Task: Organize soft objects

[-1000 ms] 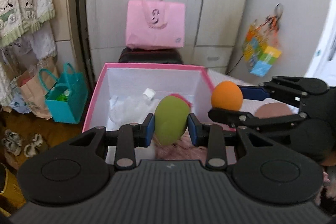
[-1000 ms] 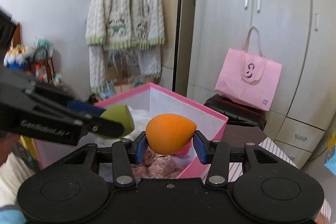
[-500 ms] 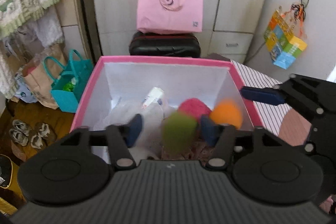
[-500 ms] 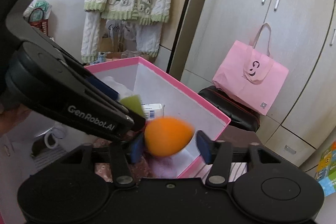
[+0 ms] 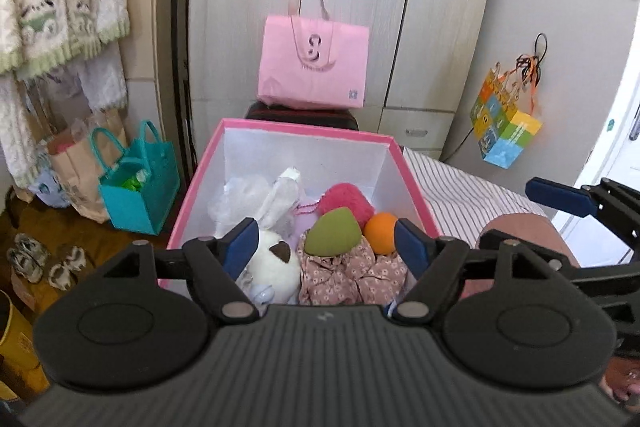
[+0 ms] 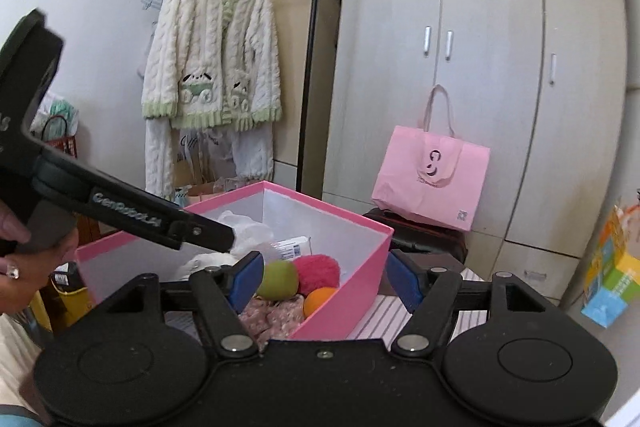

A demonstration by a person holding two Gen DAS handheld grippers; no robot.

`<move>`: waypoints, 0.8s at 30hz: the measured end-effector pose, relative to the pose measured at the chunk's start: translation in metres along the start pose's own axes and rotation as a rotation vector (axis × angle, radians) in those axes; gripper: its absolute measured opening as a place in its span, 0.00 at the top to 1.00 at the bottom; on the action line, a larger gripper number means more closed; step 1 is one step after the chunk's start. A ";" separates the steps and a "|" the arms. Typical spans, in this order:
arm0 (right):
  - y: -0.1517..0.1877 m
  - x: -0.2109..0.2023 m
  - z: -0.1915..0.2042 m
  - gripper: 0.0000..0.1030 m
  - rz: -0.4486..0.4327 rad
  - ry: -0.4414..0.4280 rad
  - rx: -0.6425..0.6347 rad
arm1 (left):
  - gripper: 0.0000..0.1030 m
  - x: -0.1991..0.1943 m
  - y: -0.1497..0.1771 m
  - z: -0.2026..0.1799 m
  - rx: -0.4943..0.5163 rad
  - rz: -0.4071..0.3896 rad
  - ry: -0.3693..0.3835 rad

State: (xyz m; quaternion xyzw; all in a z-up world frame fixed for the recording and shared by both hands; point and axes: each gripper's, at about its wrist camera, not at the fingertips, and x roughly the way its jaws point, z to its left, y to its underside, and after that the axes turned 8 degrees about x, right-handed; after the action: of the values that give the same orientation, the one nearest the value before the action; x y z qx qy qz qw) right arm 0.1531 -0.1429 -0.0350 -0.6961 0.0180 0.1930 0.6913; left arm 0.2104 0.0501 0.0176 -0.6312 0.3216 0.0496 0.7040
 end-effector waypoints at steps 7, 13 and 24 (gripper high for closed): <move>0.007 -0.033 -0.003 0.29 -0.009 -0.001 0.080 | 0.28 -0.038 0.013 -0.018 0.048 -0.036 -0.015; 0.018 -0.052 -0.003 0.28 0.008 0.036 0.133 | 0.08 -0.057 0.022 -0.035 0.070 -0.039 -0.041; 0.031 -0.070 -0.014 0.01 0.109 0.255 0.255 | 0.00 -0.061 0.047 -0.063 0.109 -0.010 -0.116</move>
State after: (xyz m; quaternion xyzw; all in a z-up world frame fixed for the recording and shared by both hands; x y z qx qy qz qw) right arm 0.0826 -0.1743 -0.0440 -0.6195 0.1676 0.1366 0.7546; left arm 0.1153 0.0223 0.0089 -0.5895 0.2793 0.0651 0.7551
